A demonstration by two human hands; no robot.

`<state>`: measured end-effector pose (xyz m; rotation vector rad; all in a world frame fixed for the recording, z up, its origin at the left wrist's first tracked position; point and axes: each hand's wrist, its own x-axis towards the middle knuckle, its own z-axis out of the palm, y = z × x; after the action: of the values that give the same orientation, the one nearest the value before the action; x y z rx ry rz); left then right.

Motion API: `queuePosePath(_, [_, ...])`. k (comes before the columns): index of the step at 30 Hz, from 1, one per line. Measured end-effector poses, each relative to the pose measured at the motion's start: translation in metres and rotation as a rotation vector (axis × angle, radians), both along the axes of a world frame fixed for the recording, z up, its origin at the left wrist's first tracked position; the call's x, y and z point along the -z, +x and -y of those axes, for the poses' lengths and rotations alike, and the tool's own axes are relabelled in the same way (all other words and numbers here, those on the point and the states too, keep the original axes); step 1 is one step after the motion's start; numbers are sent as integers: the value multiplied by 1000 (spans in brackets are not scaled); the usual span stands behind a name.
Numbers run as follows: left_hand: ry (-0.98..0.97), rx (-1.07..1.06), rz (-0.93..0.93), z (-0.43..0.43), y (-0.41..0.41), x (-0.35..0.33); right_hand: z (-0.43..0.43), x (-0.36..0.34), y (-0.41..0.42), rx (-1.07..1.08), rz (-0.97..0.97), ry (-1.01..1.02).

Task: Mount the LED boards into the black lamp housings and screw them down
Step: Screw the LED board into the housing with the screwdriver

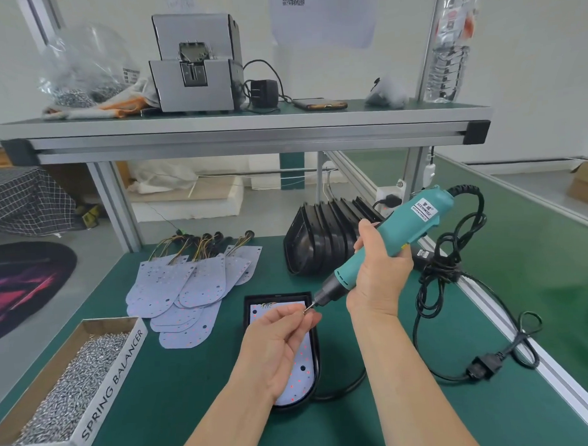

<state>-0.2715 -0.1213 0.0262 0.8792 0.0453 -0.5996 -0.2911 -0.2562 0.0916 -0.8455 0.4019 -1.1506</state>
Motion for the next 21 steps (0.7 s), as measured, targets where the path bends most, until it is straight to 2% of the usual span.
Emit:
queuePosePath(5, [36,-100,119,4,-7,2,-1,0,4,78,-52,84])
queuePosePath(11, [68,-32,107,1,-8,2,-1,1,6,18,-55,-10])
queuePosePath(17, [113,36,112,-13,5,-4,1,-5,12,22,-38,6])
queuePosePath(19, [214,18,158,-24,12,-7,5,-9,14,29,-34,2])
queuePosePath(21, [434,-110,244,-37,27,-6,9,-11,18,36,-36,-18])
